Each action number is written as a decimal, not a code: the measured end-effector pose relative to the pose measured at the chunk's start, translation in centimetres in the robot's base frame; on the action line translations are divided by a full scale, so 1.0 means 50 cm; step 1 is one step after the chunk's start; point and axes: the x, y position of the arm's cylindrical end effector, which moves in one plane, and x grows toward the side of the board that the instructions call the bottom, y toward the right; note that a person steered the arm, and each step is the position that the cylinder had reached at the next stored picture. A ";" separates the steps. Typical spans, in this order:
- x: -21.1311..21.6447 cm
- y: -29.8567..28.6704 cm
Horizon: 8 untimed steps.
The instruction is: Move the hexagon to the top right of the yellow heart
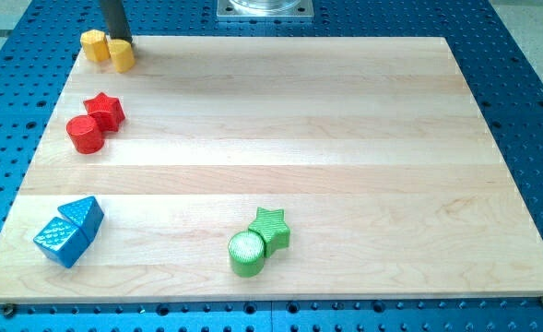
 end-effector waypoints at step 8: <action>-0.035 -0.147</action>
